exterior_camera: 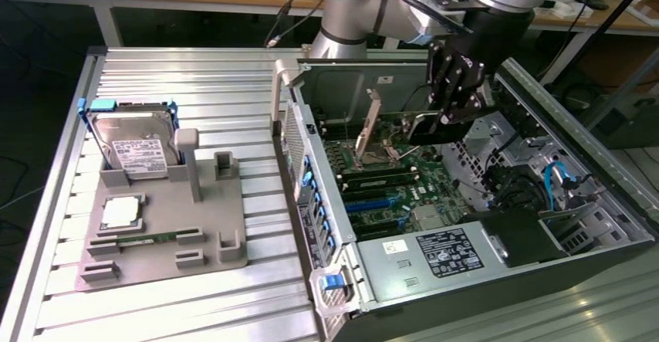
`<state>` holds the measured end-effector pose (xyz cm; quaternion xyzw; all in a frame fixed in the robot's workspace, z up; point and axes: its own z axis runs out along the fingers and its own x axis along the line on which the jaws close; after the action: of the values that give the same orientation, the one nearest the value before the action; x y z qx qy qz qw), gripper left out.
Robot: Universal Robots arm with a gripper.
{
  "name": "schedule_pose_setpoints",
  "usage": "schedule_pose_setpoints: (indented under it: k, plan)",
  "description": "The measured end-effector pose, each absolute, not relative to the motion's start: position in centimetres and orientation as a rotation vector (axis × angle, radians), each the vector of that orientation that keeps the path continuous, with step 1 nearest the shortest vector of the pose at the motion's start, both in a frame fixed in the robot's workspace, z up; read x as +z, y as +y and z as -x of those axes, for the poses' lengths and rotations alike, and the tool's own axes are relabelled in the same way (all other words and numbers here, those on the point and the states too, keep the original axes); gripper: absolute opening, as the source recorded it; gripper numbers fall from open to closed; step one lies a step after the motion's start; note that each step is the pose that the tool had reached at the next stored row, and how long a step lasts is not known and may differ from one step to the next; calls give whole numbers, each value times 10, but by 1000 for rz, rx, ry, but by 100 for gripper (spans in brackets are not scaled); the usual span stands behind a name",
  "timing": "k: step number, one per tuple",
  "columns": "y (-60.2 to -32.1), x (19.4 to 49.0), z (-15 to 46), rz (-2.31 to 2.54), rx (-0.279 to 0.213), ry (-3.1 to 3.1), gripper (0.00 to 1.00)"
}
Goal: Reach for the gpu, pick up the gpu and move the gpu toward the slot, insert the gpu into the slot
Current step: 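Insert the gpu into the slot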
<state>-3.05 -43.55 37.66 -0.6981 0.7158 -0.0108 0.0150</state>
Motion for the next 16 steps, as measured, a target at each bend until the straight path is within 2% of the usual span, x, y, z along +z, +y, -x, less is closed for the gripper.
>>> schedule_pose_setpoints:
  k: [16]
  plan:
    - [-438,349,38,2172,-35,2227,27]
